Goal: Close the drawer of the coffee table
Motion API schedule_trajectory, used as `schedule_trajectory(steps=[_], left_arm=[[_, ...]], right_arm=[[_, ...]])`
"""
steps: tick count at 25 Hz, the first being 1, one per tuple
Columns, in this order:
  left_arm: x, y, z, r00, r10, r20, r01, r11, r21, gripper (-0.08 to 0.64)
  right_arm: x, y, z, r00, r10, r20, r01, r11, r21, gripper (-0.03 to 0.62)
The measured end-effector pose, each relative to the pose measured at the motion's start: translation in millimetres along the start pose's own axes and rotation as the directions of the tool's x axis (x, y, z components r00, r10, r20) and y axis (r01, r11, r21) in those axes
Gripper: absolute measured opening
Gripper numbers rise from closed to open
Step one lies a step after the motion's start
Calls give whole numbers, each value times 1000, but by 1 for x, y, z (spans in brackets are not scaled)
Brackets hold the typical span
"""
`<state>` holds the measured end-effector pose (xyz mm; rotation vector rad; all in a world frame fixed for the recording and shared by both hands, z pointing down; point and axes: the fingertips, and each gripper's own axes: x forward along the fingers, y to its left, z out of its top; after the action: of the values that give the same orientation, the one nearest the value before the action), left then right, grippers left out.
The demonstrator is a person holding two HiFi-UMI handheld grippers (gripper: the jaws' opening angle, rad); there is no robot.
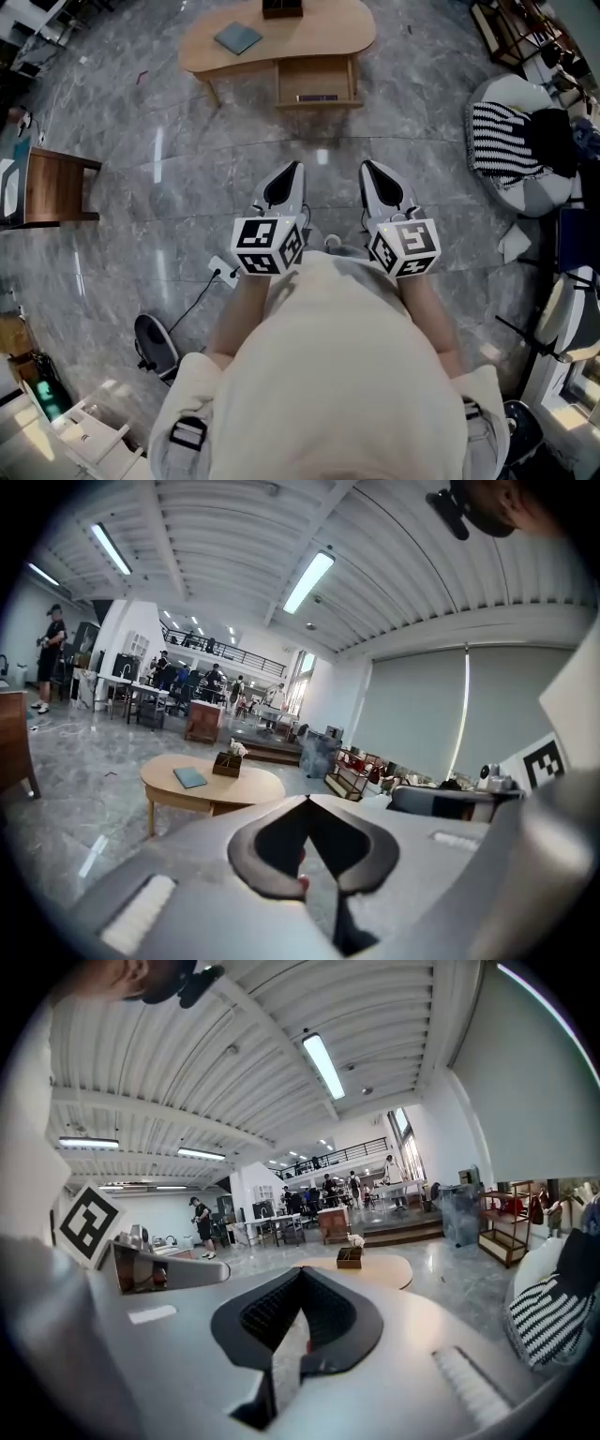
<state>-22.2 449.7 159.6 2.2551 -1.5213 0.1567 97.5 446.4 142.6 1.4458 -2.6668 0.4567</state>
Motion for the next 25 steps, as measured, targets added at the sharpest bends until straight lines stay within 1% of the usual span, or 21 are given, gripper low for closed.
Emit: schedule_trajectory(steps=[3,6,8,15,19,25], left_arm=[[0,1,-2,1000,15,-7,-15,1000,-6,0],[0,7,-4,999,34,-13,-35,999,-21,0],[0,12,-5,999,50,-14,-51,998,-38,0],[18,36,-4,994,104,-17,-105,989,-100,0],[36,48,2,993,118,-10,-119,987,-108,0],[77,72,10,990,134,-35,-137,984,-114,0]], right_arm=[[2,-2,-3,1000,5,-11,-5,1000,22,-3],[5,-1,-4,999,39,-5,-39,996,77,-2],[6,-2,-5,999,53,-5,-52,994,98,-2],[23,-17,-6,998,52,-28,-48,994,101,-2],[38,-32,-3,998,41,-38,-37,995,91,-2],[74,-59,7,999,24,-42,-19,993,115,-2]])
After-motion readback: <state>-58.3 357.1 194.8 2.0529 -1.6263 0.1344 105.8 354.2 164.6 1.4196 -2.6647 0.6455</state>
